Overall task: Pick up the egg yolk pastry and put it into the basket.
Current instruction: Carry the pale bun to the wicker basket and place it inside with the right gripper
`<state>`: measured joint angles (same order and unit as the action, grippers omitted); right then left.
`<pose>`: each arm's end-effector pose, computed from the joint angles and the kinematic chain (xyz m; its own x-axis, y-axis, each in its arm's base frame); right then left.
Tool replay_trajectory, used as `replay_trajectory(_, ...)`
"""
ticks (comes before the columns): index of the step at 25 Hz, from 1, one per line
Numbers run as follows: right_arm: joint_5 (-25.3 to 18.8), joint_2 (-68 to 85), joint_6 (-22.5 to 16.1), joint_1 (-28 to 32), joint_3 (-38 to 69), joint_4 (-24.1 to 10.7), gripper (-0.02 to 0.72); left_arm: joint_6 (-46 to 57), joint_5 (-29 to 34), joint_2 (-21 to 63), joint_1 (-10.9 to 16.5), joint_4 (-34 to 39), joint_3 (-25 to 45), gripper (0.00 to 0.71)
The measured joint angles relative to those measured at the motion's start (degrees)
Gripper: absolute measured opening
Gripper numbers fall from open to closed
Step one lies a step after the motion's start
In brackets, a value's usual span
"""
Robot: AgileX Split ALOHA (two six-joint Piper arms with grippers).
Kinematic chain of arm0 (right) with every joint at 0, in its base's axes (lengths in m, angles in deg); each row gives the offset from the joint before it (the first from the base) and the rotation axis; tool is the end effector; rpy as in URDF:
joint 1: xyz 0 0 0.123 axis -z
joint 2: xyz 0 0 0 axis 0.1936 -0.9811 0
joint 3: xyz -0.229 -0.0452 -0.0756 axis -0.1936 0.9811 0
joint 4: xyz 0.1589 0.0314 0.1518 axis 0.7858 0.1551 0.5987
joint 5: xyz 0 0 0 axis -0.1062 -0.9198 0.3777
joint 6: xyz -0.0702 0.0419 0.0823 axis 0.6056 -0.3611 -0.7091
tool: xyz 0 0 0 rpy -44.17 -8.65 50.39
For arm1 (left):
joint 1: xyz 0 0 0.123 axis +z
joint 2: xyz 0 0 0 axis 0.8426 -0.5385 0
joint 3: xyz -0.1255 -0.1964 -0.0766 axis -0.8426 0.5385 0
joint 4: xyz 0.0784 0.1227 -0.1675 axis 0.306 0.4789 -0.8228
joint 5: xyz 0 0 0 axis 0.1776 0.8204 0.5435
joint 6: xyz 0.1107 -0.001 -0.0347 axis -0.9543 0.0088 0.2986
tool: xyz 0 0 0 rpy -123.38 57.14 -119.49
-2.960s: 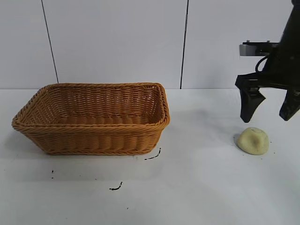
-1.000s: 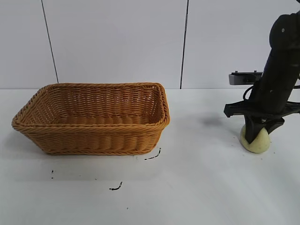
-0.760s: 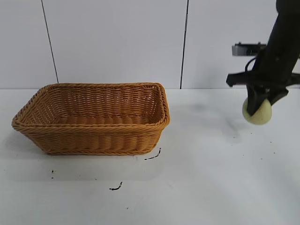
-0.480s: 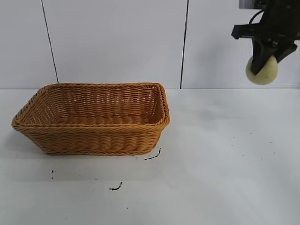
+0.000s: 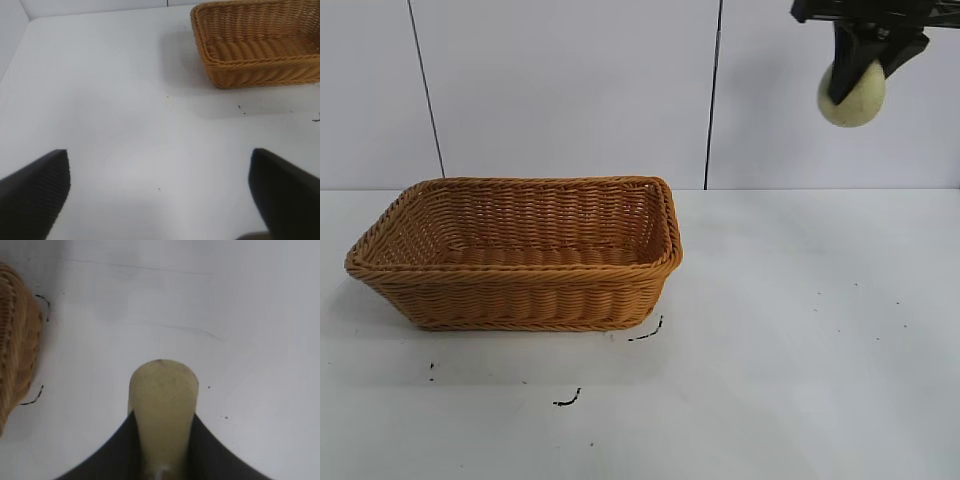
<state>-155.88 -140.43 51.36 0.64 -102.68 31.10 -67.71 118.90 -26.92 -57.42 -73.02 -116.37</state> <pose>0.3901 0.0781 0.2441 -0.8854 -0.2507 -0.3915 -0.2767 0.9609 0.0104 0.0297 0.0000 0.2514 -0.4533 0.0811 -0.8876 0.0371 0.9967 0.0721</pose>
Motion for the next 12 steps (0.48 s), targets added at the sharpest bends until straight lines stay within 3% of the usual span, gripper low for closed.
replay_trajectory(12, 9.49, -0.29, -0.02, -18.48, 0.0, 0.05, 0.139, 0.0, 0.0, 0.0, 0.0, 0.0, 0.0, 0.697)
